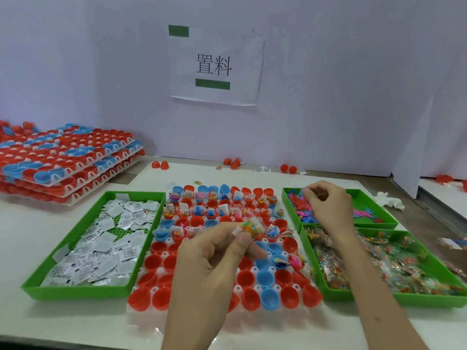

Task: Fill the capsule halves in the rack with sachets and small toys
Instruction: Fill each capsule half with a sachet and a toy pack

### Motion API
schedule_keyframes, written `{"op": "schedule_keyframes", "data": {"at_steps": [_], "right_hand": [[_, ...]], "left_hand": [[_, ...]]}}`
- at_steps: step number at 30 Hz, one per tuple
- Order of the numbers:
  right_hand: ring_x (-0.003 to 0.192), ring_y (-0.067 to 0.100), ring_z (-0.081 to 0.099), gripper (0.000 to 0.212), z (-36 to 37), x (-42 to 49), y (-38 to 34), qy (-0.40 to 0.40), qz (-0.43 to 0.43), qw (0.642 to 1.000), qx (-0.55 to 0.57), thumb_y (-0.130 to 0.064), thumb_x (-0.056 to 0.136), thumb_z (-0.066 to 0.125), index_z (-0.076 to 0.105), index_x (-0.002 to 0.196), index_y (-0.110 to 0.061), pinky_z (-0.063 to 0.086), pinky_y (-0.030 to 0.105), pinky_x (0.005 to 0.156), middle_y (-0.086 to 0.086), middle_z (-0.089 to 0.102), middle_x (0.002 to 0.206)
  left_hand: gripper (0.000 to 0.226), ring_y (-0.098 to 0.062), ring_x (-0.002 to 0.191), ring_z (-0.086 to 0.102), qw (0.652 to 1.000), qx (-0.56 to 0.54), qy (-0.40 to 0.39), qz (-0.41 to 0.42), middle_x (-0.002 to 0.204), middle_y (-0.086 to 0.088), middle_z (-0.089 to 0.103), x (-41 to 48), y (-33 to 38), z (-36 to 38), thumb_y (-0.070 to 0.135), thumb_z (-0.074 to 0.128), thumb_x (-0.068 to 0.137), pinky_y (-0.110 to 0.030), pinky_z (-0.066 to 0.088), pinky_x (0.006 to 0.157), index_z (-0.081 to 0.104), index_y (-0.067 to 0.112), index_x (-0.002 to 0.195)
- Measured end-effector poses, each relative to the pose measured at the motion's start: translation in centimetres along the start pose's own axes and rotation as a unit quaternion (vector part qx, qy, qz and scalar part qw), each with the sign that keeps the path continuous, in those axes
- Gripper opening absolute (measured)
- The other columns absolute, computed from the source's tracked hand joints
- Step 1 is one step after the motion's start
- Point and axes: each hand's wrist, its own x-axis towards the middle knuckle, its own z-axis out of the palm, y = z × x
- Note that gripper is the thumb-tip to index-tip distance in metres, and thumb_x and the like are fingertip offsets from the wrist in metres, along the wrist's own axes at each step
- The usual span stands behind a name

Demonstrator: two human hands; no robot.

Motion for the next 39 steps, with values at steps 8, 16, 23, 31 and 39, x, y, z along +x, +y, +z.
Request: {"op": "schedule_keyframes", "data": {"at_steps": [8,16,23,31,39], "right_hand": [[0.071,0.011,0.071,0.013,-4.9,-6.3,-8.7,-0.116,-0.051,0.959,0.255,-0.033,0.079,0.073,0.076,0.088,-0.025,0.056,0.017,0.069,-0.004,0.076,0.081],[0.068,0.017,0.066,0.006,-5.6,-11.6,-10.7,-0.162,-0.102,0.942,0.277,-0.034,0.077,0.081,0.077,0.081,-0.036,0.053,0.022,0.064,-0.001,0.073,0.074],[0.079,0.022,0.07,0.003,-5.9,-12.1,-10.4,-0.182,-0.088,0.949,0.243,-0.03,0.085,0.074,0.076,0.085,-0.028,0.056,0.039,0.073,0.002,0.074,0.083],[0.085,0.02,0.071,0.009,-5.5,-12.4,-11.0,-0.212,-0.079,0.945,0.234,-0.027,0.084,0.071,0.076,0.091,-0.03,0.058,0.04,0.078,-0.004,0.074,0.087],[0.087,0.014,0.068,0.023,-5.2,-12.5,-10.9,-0.251,-0.085,0.944,0.196,-0.034,0.08,0.076,0.076,0.104,-0.036,0.054,0.019,0.076,-0.013,0.069,0.097]], "left_hand": [[0.028,-0.006,0.072,0.07,0.997,0.029,-0.065,-0.008,0.072,0.008,0.075,0.2,-0.3,0.2,0.007,0.06,0.095,-0.011,0.05,0.069,0.076,0.021,0.076],[0.023,-0.006,0.075,0.069,0.984,0.06,-0.169,0.002,0.073,0.014,0.073,-0.3,-0.1,0.8,0.009,0.061,0.096,-0.007,0.046,0.067,0.076,0.02,0.081],[0.031,-0.003,0.075,0.07,0.989,0.078,-0.128,0.002,0.073,0.015,0.073,-0.4,-0.6,1.1,0.005,0.06,0.095,-0.008,0.047,0.066,0.075,0.029,0.083],[0.037,-0.006,0.079,0.072,0.995,0.066,-0.078,0.013,0.08,0.012,0.076,-0.5,-1.0,0.8,0.002,0.062,0.092,-0.012,0.052,0.068,0.074,0.035,0.105],[0.041,0.003,0.085,0.071,0.998,0.042,-0.055,0.005,0.086,0.02,0.075,-0.6,-1.4,0.6,0.002,0.064,0.09,-0.011,0.053,0.074,0.069,0.036,0.114]]}}
